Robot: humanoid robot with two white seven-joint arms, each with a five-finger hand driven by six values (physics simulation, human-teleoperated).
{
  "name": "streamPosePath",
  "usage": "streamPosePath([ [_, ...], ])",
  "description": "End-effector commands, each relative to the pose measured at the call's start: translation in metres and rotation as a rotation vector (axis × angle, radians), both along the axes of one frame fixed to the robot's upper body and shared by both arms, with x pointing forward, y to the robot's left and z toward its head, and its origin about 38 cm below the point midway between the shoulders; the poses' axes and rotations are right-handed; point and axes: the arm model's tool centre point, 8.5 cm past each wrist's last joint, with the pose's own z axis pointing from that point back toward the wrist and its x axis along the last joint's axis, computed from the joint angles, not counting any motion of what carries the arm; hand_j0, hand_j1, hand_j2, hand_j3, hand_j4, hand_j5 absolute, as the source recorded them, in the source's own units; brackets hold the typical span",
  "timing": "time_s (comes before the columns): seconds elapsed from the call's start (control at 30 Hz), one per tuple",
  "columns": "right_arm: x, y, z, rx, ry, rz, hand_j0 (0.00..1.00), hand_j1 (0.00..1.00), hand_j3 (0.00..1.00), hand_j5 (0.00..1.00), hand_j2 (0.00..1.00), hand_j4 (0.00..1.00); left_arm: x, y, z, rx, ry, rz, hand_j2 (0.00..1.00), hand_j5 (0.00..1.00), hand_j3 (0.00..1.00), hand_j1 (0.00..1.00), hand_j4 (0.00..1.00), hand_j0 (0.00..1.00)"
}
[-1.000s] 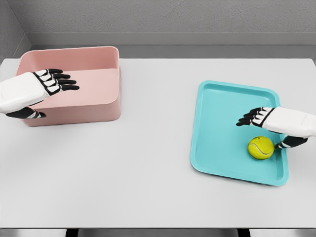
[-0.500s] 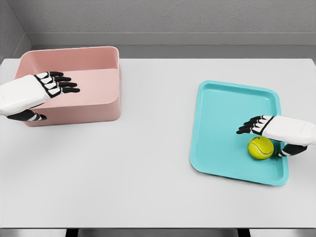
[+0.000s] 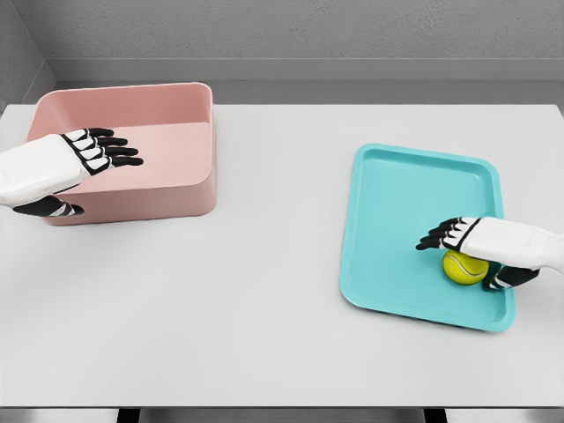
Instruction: Put the tennis from the blue tray into the pink basket with both arms
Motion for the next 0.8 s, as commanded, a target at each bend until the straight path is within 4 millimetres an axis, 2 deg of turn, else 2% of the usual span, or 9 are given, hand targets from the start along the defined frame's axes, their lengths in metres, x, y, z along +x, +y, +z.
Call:
streamPosePath([
  [0.0,0.001,-0.002,-0.002,0.001,0.004,-0.01,0.93,0.93,0.93,0.93,0.93,0.93,0.0,0.0,0.001,-0.005,0.001,0.002,1.0,1.0,1.0,1.0,1.0,1.0],
  [0.2,0.002,-0.006,-0.005,-0.009,0.005,-0.022,0.84,0.84,0.84,0.84,0.84,0.84,0.0,0.001,0.0,-0.002,0.002,0.002,1.0,1.0,1.0,1.0,1.0,1.0],
  [0.47,0.002,-0.006,-0.006,-0.01,0.007,-0.022,0.79,0.79,0.79,0.79,0.79,0.79,-0.002,-0.003,0.0,0.0,0.006,-0.012,1.0,1.0,1.0,1.0,1.0,1.0],
  [0.57,0.004,-0.006,-0.015,-0.012,0.018,-0.032,0.76,0.76,0.76,0.76,0.76,0.76,-0.002,-0.004,0.001,-0.001,0.004,-0.013,1.0,1.0,1.0,1.0,1.0,1.0],
  [0.67,0.004,-0.006,-0.015,-0.012,0.018,-0.032,0.74,0.74,0.74,0.74,0.74,0.74,-0.002,-0.004,0.001,-0.001,0.004,-0.013,1.0,1.0,1.0,1.0,1.0,1.0],
  [0.77,0.004,-0.007,-0.015,-0.014,0.018,-0.033,0.68,0.68,0.68,0.68,0.68,0.68,-0.003,-0.004,0.0,0.001,0.005,-0.013,1.0,1.0,1.0,1.0,1.0,1.0],
])
